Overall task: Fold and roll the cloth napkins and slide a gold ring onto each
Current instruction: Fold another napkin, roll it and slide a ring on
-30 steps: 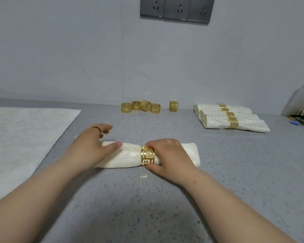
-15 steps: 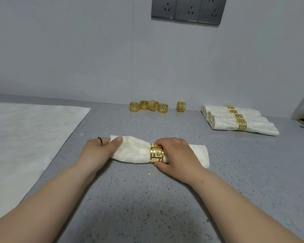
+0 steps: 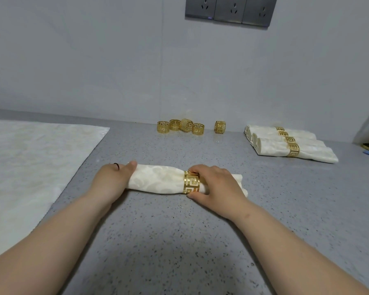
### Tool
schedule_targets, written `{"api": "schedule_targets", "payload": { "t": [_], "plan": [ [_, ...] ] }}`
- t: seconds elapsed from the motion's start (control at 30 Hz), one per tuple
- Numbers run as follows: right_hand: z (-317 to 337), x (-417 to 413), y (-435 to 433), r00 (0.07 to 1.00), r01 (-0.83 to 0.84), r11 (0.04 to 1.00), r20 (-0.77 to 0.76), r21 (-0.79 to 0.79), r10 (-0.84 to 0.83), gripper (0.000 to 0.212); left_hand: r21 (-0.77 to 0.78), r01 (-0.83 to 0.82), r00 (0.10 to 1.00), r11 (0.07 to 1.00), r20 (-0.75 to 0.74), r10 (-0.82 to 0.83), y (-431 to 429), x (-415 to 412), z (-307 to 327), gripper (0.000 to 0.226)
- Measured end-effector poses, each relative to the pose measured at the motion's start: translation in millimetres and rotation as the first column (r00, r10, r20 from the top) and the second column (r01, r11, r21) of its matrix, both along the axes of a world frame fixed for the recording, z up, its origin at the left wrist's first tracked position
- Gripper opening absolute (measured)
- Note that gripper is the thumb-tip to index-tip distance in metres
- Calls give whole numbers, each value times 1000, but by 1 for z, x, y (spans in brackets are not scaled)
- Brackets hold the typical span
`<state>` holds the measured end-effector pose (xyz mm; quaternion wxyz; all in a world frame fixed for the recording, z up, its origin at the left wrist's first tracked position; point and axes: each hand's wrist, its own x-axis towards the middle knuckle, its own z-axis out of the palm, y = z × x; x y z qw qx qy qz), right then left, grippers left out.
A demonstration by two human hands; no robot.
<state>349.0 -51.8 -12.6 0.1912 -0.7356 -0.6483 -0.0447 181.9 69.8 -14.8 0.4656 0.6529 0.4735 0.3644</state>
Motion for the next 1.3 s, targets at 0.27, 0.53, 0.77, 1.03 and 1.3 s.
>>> {"api": "schedule_targets", "payload": {
  "t": [0.27,0.53,0.77,1.03,1.3],
  "plan": [
    [-3,-1,2,998,-30,999,52,13,30,51,365,-68,965,929,-212,153,-2,-1,2,27],
    [-5,-10,5,995,-99,995,22,12,99,55,695,570,744,438,-663,82,-30,20,-9,76],
    [-2,-9,1,997,-66,998,26,2,66,57,609,634,692,477,-722,3,-27,21,-6,64],
    [-1,-1,-1,995,-9,1000,103,9,8,32,658,599,722,457,-690,47,-21,13,-7,58],
    [-3,-1,-2,994,-66,995,94,81,58,51,628,588,716,510,-697,32,-21,14,-5,76]
  ]
}}
